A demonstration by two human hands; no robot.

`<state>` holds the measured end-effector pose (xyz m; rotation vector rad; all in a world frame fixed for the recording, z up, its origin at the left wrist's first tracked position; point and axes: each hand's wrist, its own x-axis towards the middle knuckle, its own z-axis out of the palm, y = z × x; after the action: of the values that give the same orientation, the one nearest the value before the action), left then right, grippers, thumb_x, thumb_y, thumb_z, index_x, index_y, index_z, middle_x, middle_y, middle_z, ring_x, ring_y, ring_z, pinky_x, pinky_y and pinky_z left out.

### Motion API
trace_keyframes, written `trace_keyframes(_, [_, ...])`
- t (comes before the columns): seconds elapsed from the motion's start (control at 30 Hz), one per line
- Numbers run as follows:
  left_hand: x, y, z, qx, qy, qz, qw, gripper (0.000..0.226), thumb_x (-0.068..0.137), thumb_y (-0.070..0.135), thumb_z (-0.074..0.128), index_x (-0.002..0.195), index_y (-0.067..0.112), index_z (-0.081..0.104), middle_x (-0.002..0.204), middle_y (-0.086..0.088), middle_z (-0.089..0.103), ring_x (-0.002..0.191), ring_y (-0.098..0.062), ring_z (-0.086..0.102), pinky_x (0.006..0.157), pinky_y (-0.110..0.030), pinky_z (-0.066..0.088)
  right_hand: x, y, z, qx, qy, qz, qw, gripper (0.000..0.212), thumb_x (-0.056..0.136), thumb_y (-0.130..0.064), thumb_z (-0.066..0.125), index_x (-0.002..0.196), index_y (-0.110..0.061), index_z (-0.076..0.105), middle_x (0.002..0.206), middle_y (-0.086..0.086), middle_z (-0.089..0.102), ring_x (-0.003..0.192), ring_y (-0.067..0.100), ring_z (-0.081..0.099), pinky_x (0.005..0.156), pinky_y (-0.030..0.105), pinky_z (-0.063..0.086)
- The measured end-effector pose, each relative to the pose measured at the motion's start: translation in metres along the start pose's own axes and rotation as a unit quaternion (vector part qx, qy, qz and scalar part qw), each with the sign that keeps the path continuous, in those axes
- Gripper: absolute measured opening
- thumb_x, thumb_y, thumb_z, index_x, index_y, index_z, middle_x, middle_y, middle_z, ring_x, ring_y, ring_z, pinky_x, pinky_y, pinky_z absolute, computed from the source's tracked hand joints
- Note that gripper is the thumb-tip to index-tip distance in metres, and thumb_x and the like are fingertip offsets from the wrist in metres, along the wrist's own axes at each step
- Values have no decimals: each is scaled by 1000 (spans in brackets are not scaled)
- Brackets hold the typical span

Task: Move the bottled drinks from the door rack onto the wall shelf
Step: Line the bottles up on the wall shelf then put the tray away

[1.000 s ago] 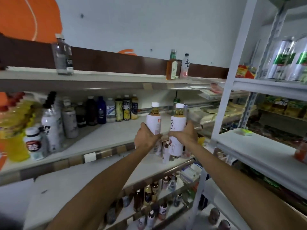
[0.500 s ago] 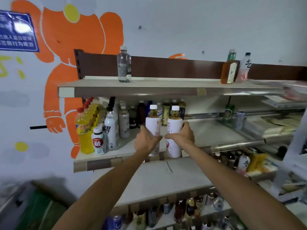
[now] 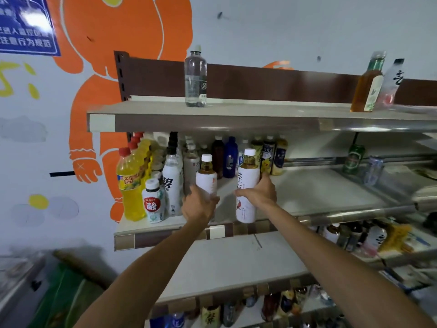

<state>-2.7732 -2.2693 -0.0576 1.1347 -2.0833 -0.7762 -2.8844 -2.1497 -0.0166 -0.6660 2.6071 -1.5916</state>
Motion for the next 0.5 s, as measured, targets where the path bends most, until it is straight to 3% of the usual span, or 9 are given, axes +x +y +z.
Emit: trace_keyframes(0.5, [35,-26,44,-22,81,-24,996,69,74,39,81,119,8,40,116,-17,60,105,-38,60,80,-45,49,64,28,19,13,-28,15,999,76,58,-23,92,117,-15,45,124,7,64,111,28,63,89,37,50])
